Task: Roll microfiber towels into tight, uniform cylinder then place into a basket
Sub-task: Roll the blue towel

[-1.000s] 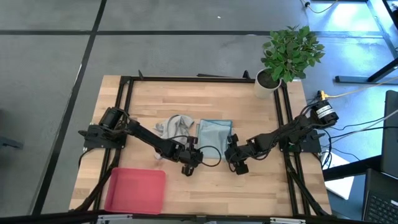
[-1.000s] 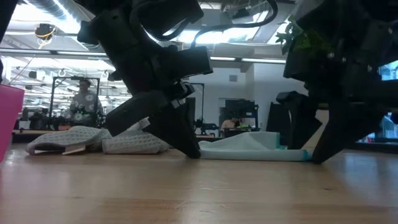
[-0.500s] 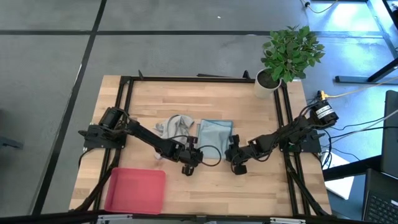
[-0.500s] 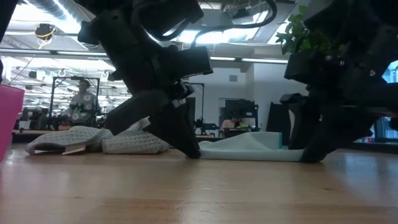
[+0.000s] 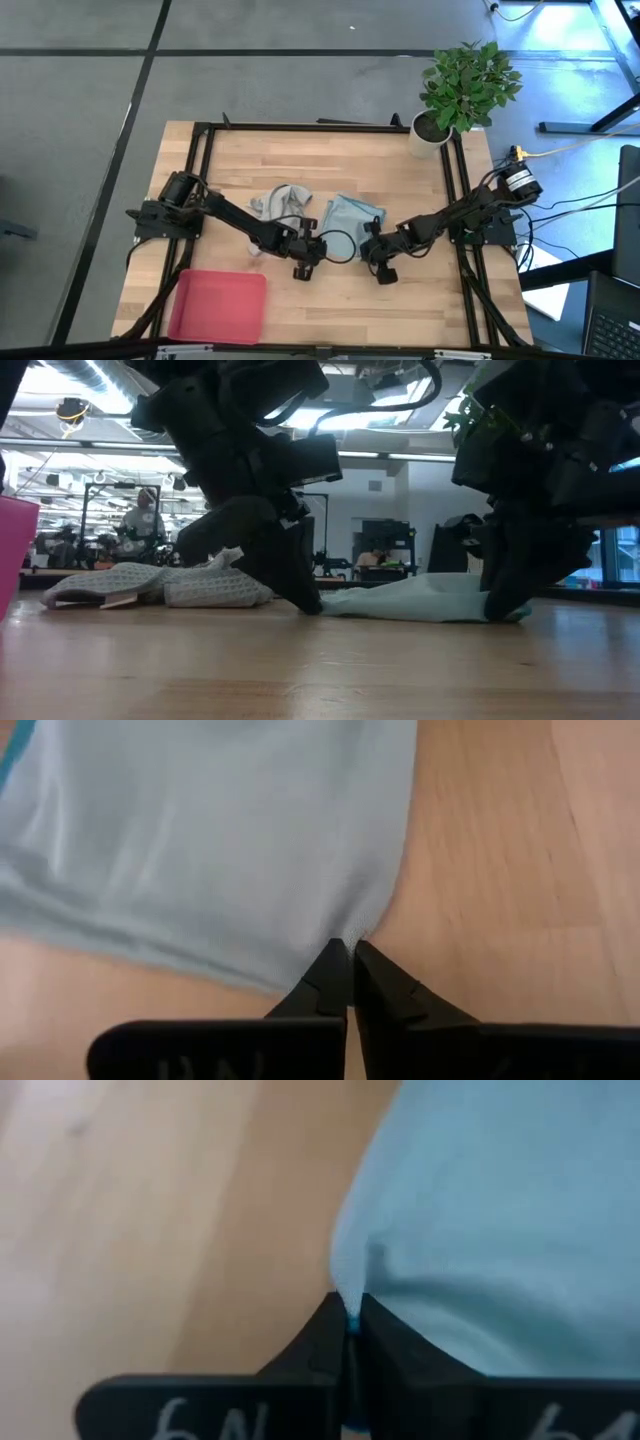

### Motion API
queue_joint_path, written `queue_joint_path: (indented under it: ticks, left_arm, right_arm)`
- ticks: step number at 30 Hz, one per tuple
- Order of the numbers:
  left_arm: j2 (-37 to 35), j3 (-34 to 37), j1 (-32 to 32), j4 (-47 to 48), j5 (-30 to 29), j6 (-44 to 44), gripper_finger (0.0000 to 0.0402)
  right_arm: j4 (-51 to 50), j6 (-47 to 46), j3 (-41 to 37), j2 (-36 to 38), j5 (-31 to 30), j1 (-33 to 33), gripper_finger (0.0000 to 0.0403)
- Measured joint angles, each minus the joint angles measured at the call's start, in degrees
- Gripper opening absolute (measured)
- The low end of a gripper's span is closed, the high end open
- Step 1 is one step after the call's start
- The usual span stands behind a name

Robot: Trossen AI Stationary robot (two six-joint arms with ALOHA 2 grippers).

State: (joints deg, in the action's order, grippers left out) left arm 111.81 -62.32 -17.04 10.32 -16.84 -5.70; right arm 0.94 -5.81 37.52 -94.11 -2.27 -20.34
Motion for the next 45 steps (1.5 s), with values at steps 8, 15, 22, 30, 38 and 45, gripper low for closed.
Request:
queue_joint_path:
  ticks: [8, 15, 22, 30, 38, 45]
  left_arm:
    - [-2.49, -0.53, -0.07, 1.66, 10.04, -2.56, 0.0]
    - [-5.5, -0.55, 0.32, 1.51, 10.99, -3.34, 0.0]
    - [-6.07, -0.62, 2.03, 1.62, 10.09, -8.25, 0.0]
    - [-6.07, -0.62, 3.39, 1.56, 10.58, -8.98, 0.0]
    - [-6.1, -0.76, 2.0, 1.41, 15.13, -12.2, 0.0]
    - [-6.18, -0.84, 0.52, 1.45, 14.91, -12.19, 0.0]
  right_arm:
    - [-1.29, -1.5, 1.29, 0.08, 5.01, -0.02, 0.0013]
    - [-3.04, -1.49, 1.29, 2.74, 5.15, -0.07, 0.0012]
    - [-4.93, -3.62, 1.26, 5.88, 2.63, 0.36, 0.0013]
    - [-7.14, -7.66, 1.23, 6.59, -3.59, 2.22, 0.0014]
    - [-7.17, -7.52, 1.37, 6.59, 1.44, 2.54, 0.0014]
    - [-6.47, -8.31, 1.45, 6.65, 3.01, 2.46, 0.0015]
